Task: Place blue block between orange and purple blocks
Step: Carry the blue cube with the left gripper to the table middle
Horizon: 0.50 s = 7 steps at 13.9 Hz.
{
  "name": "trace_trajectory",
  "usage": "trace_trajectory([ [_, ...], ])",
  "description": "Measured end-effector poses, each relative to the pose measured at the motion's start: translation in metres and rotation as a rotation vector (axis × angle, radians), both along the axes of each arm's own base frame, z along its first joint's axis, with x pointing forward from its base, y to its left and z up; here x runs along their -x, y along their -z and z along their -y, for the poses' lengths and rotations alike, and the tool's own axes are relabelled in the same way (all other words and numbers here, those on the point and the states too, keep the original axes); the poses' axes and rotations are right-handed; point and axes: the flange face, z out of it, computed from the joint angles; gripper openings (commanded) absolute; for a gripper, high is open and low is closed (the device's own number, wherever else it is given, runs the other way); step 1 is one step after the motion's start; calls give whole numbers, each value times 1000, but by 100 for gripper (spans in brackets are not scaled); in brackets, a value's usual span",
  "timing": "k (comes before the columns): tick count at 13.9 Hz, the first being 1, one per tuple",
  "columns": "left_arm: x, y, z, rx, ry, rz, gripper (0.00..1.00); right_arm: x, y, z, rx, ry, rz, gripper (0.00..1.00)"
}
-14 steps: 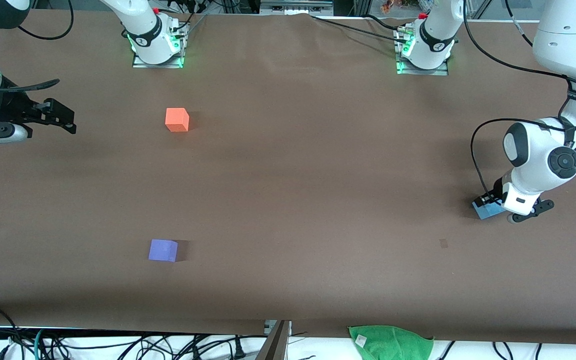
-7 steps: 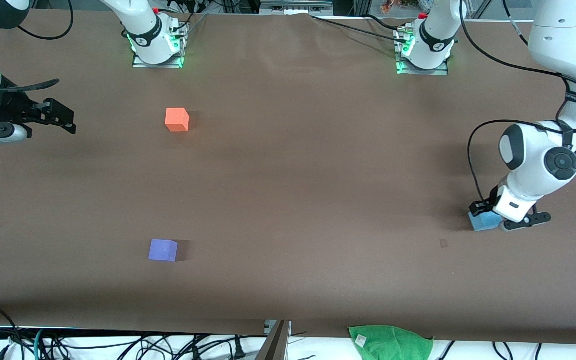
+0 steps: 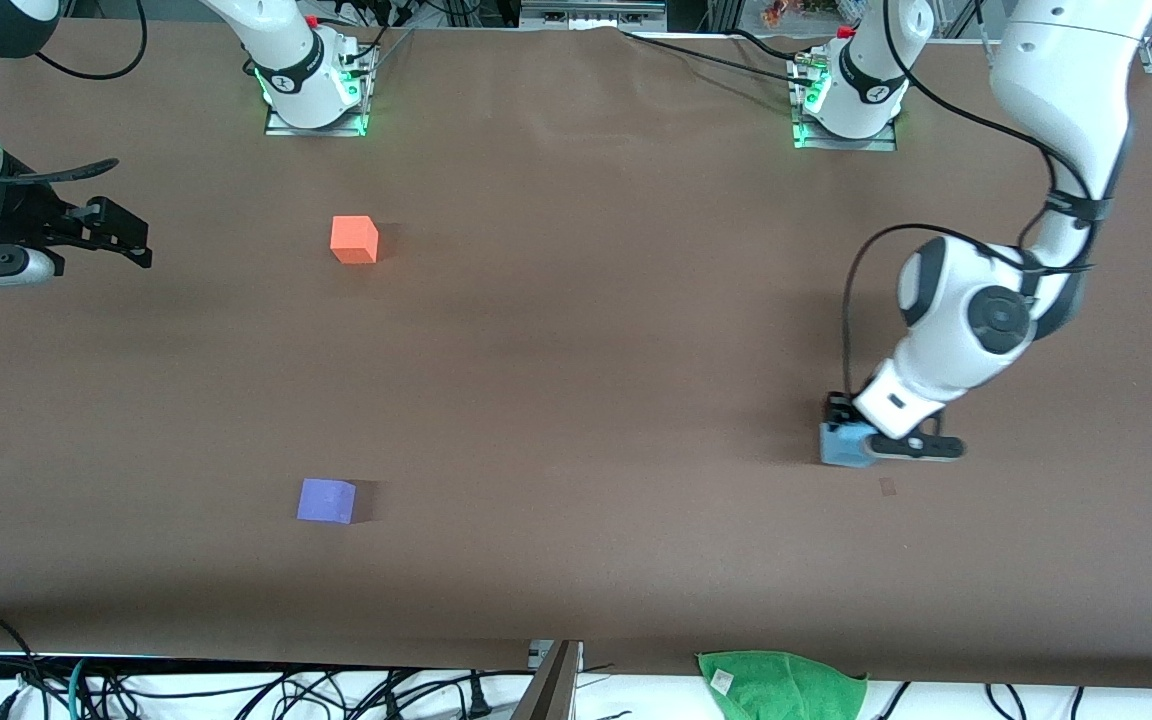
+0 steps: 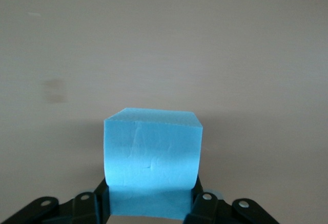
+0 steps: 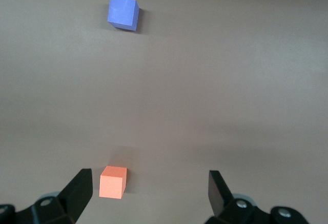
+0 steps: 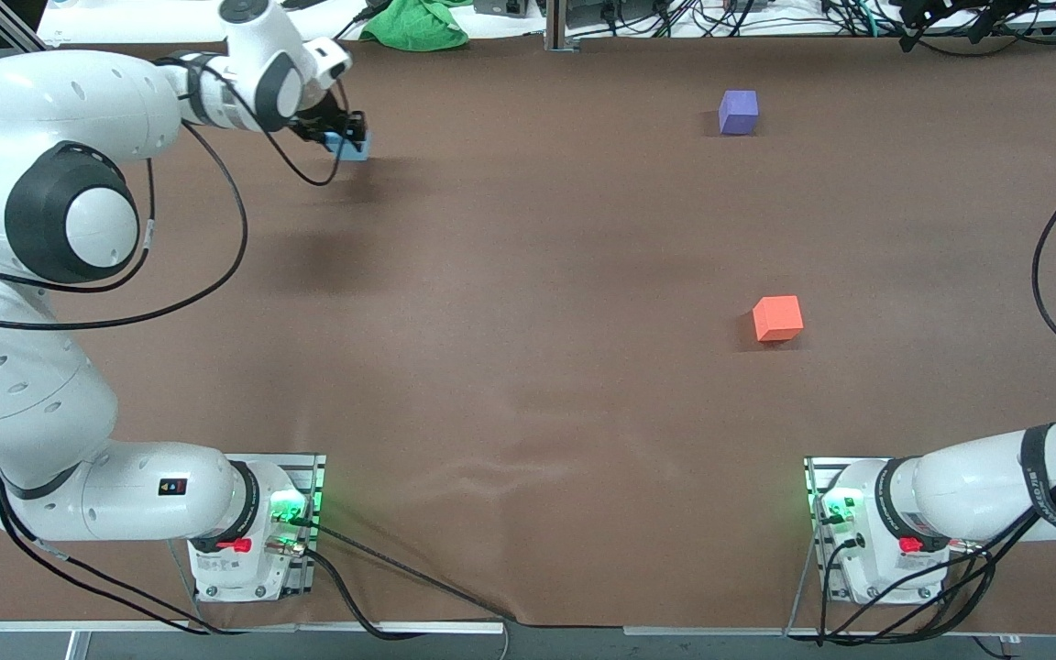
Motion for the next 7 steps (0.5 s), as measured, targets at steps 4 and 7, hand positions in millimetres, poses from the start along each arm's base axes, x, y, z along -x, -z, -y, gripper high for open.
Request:
trace_trajectory([
  [4, 23, -3, 103, 37, -21, -13, 57, 0, 0, 0, 0, 0, 0, 100],
  [7, 44, 8, 172, 56, -55, -39, 61, 0, 0, 1, 0, 1, 0, 100],
])
